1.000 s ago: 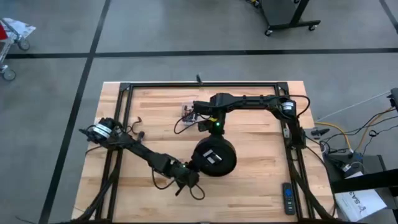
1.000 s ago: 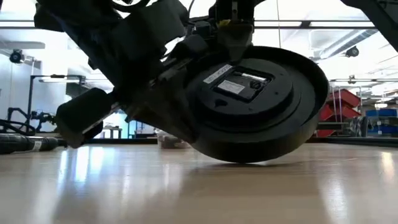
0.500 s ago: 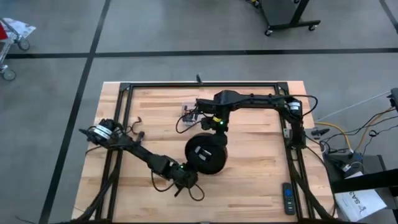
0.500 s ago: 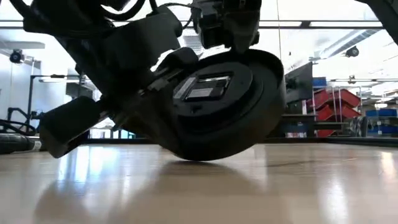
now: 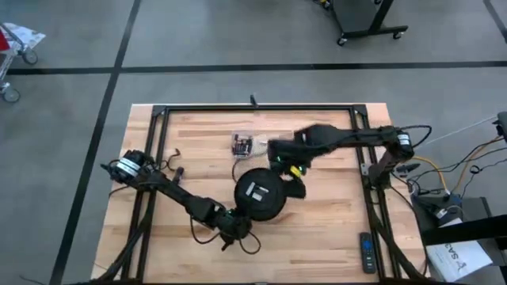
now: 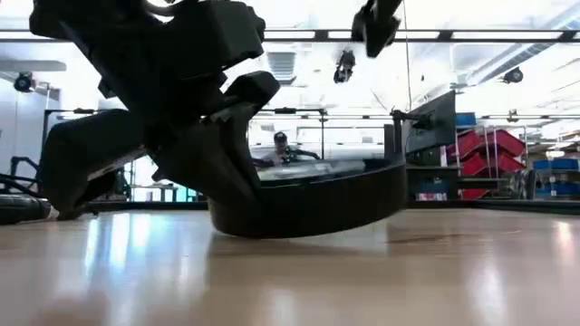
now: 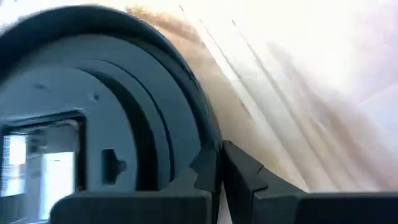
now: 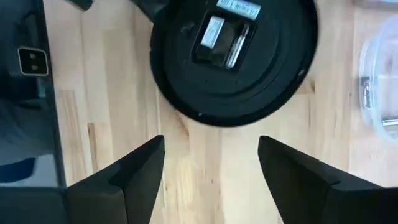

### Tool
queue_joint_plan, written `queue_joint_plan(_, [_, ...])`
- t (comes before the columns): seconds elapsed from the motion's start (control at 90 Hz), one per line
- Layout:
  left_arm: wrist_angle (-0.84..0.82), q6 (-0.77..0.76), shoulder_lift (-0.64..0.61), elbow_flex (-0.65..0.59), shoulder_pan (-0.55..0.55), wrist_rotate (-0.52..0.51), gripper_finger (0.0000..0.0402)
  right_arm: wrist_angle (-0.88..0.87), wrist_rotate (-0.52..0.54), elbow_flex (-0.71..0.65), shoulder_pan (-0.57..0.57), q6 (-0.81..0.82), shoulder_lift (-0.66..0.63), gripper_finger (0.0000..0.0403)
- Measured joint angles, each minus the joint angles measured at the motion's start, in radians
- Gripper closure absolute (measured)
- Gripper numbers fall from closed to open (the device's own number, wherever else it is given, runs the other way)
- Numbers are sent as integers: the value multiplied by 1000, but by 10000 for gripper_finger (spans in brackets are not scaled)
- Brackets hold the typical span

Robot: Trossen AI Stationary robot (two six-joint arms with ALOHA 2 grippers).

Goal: Insert battery
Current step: Adjust the clock

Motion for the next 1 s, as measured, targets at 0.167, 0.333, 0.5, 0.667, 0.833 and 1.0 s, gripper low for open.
queue_joint_plan(0.167, [10, -43, 0, 0, -2, 16, 401, 68, 90, -48, 128, 60, -1, 199])
queue_joint_plan(0.333, [6, -65, -3, 3, -6, 17, 401, 221, 106, -148, 207, 68, 1, 219])
queue_joint_plan(0.5, [3, -88, -5, 3, -9, 17, 401, 299, 109, -221, 227, 89, 1, 241])
queue_joint_plan(0.667, [7, -95, -5, 3, -10, 16, 401, 341, 128, -283, 233, 133, 2, 269])
queue_joint_plan(0.833, [8, -113, -5, 3, -10, 15, 401, 427, 152, -365, 267, 176, 2, 299])
queue_joint_plan(1.0, [8, -112, -5, 3, -11, 13, 401, 556, 247, -426, 335, 179, 1, 329])
